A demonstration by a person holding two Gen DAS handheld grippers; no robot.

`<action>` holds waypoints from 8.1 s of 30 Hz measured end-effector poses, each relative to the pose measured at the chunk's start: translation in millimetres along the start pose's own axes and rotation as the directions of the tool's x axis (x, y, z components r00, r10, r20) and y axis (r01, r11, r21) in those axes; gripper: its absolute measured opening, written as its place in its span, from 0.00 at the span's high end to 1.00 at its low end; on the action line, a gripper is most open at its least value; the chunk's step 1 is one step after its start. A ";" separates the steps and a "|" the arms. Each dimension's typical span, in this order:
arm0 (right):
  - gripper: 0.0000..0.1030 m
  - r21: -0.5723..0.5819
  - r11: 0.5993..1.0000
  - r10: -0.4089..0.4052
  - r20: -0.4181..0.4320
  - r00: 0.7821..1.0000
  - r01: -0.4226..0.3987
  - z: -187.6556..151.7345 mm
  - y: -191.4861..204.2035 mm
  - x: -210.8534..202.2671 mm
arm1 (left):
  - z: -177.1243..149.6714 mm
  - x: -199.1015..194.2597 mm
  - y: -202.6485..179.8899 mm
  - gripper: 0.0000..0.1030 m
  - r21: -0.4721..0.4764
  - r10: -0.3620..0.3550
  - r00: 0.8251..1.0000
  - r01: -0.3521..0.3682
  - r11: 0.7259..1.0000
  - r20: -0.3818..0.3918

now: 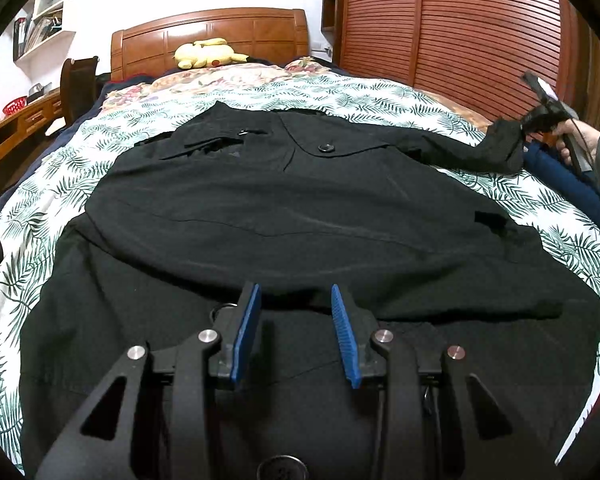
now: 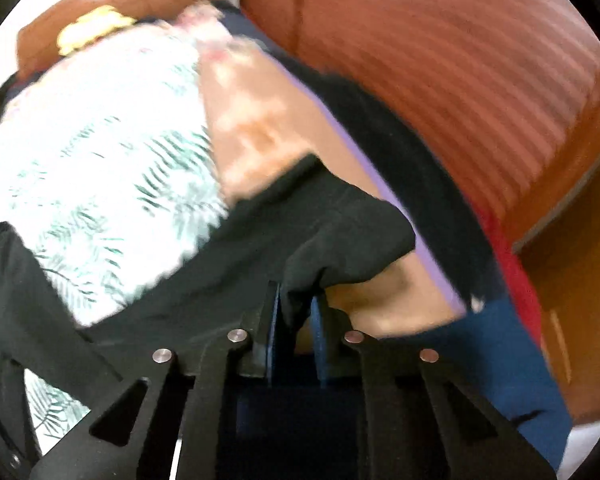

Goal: Fold large clothes

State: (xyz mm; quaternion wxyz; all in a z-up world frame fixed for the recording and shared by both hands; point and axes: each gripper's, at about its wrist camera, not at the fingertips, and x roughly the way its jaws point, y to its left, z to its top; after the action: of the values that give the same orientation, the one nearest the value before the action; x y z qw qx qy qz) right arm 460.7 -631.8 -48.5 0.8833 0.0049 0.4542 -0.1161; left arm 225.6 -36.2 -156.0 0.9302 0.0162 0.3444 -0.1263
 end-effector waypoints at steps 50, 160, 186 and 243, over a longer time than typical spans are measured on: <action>0.91 -0.595 0.745 0.529 0.254 0.810 -0.301 -134.9 388.6 -333.7 | -32.8 -123.6 81.3 0.66 -0.067 0.075 0.979 -0.063 0.996 0.190; 0.55 -0.282 0.895 0.411 0.218 0.885 -0.346 -323.1 190.8 -237.3 | -19.0 -96.8 -61.7 0.66 0.046 -0.160 0.985 0.157 0.986 0.070; 0.53 -0.234 0.856 0.506 0.190 0.841 -0.462 -326.5 163.6 -201.8 | -3.7 -4.2 -133.3 0.98 -0.026 -0.284 0.930 0.286 0.958 -0.233; 0.52 -0.470 0.768 0.451 -0.083 0.888 -0.434 -116.5 405.7 -47.3 | -20.9 -105.8 116.1 0.71 -0.004 0.072 0.993 -0.073 0.997 -0.090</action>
State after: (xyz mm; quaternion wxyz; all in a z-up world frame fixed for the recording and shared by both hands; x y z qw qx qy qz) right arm 425.9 -214.2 -118.1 0.8667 -0.1076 0.4392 0.2105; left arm 163.5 102.3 -110.3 0.9178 0.0311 0.3855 -0.0902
